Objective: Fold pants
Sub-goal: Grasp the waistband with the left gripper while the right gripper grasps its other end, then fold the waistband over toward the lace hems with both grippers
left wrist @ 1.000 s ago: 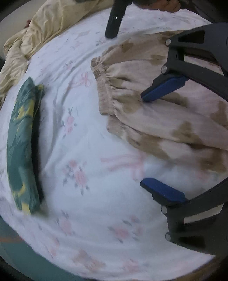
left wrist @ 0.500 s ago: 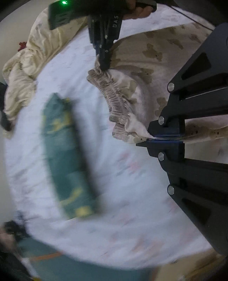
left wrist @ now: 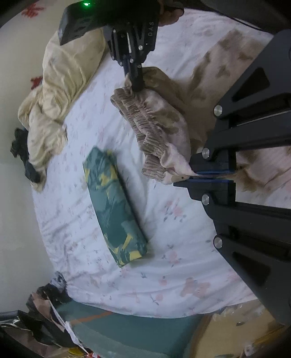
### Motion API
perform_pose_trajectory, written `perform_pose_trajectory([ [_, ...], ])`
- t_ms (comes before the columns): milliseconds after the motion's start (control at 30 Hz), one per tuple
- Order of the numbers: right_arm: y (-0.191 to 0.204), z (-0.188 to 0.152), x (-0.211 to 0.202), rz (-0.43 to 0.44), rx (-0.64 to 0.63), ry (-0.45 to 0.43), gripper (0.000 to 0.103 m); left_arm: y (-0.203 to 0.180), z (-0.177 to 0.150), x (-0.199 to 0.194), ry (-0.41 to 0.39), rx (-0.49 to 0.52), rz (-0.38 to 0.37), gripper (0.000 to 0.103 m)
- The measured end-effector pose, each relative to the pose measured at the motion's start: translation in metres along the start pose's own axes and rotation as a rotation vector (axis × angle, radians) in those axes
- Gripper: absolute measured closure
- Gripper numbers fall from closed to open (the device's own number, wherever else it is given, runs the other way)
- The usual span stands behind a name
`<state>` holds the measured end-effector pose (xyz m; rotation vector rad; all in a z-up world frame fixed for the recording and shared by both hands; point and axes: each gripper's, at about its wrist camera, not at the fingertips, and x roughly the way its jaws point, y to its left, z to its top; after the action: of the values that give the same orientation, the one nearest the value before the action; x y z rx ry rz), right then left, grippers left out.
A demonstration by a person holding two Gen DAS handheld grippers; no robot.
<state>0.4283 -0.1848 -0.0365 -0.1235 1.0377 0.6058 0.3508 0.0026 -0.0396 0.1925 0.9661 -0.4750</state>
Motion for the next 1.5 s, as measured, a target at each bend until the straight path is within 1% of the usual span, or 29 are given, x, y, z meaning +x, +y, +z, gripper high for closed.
perform_pose_trajectory([
  [100,0.018,-0.033,-0.032,0.013,-0.014,-0.028,0.1,-0.024,-0.02,-0.026,-0.021,0.048,0.008,0.101],
  [167,0.029,-0.053,-0.046,0.006,-0.026,-0.036,0.1,-0.046,-0.038,-0.04,-0.02,0.103,0.02,0.101],
  [233,0.041,-0.078,-0.057,-0.001,-0.031,-0.035,0.1,-0.062,-0.055,-0.047,-0.005,0.126,0.025,0.101],
  [300,0.052,-0.105,-0.063,0.001,-0.021,-0.022,0.1,-0.077,-0.079,-0.05,0.039,0.116,0.013,0.101],
  [333,0.059,-0.123,-0.065,-0.003,-0.013,-0.013,0.1,-0.087,-0.096,-0.053,0.057,0.111,0.003,0.101],
  [433,0.074,-0.164,-0.064,0.01,0.024,0.016,0.1,-0.11,-0.132,-0.06,0.095,0.126,0.006,0.101],
  [500,0.083,-0.193,-0.061,0.027,0.065,0.05,0.1,-0.125,-0.157,-0.062,0.136,0.132,0.014,0.101],
  [567,0.093,-0.215,-0.058,0.033,0.083,0.078,0.1,-0.138,-0.175,-0.06,0.196,0.136,0.022,0.101],
  [633,0.103,-0.232,-0.054,0.023,0.077,0.113,0.1,-0.148,-0.189,-0.062,0.219,0.137,0.011,0.101],
  [667,0.108,-0.239,-0.052,0.013,0.066,0.13,0.1,-0.158,-0.199,-0.06,0.244,0.162,0.018,0.1],
  [733,0.112,-0.249,-0.045,0.004,0.056,0.184,0.099,-0.169,-0.213,-0.056,0.266,0.195,0.034,0.098],
  [800,0.11,-0.258,-0.037,0.013,0.07,0.241,0.098,-0.172,-0.223,-0.049,0.298,0.193,0.027,0.097],
  [833,0.108,-0.262,-0.033,0.021,0.077,0.276,0.097,-0.171,-0.227,-0.045,0.324,0.181,0.018,0.091],
  [867,0.106,-0.265,-0.031,0.023,0.085,0.308,0.092,-0.168,-0.231,-0.04,0.377,0.166,0.018,0.079],
  [900,0.105,-0.269,-0.03,0.025,0.089,0.338,0.083,-0.168,-0.234,-0.04,0.4,0.168,0.031,0.074],
  [933,0.105,-0.273,-0.032,0.035,0.083,0.374,0.077,-0.164,-0.235,-0.046,0.401,0.163,0.056,0.068],
  [967,0.104,-0.274,-0.038,0.04,0.083,0.373,0.07,-0.16,-0.234,-0.053,0.392,0.144,0.055,0.059],
  [1000,0.103,-0.274,-0.045,0.041,0.089,0.364,0.064,-0.157,-0.233,-0.06,0.384,0.119,0.049,0.054],
  [1033,0.101,-0.271,-0.056,0.042,0.101,0.331,0.063,-0.15,-0.229,-0.07,0.355,0.071,0.034,0.047],
  [1067,0.099,-0.267,-0.067,0.045,0.114,0.279,0.063,-0.142,-0.223,-0.085,0.289,0.002,0.015,0.044],
  [1133,0.092,-0.258,-0.084,0.05,0.166,0.162,0.062,-0.129,-0.214,-0.097,0.186,-0.118,0.011,0.038],
  [1167,0.09,-0.253,-0.085,0.054,0.184,0.13,0.062,-0.125,-0.212,-0.095,0.165,-0.165,0.014,0.038],
  [1233,0.089,-0.248,-0.076,0.037,0.203,0.106,0.062,-0.123,-0.209,-0.082,0.17,-0.208,0.032,0.038],
  [1267,0.089,-0.246,-0.067,0.044,0.21,0.116,0.065,-0.127,-0.211,-0.068,0.2,-0.205,0.045,0.038],
  [1333,0.095,-0.247,-0.045,0.062,0.2,0.171,0.065,-0.133,-0.219,-0.051,0.254,-0.18,0.08,0.04],
  [1367,0.101,-0.247,-0.039,0.067,0.173,0.194,0.066,-0.138,-0.225,-0.043,0.292,-0.158,0.083,0.04],
  [1400,0.109,-0.254,-0.036,0.071,0.13,0.226,0.066,-0.144,-0.231,-0.037,0.335,-0.129,0.068,0.04],
  [1433,0.118,-0.262,-0.034,0.09,0.084,0.28,0.066,-0.151,-0.238,-0.033,0.396,-0.087,0.055,0.04],
  [1500,0.126,-0.274,-0.033,0.115,0.044,0.367,0.066,-0.158,-0.251,-0.034,0.475,-0.025,0.058,0.039],
])
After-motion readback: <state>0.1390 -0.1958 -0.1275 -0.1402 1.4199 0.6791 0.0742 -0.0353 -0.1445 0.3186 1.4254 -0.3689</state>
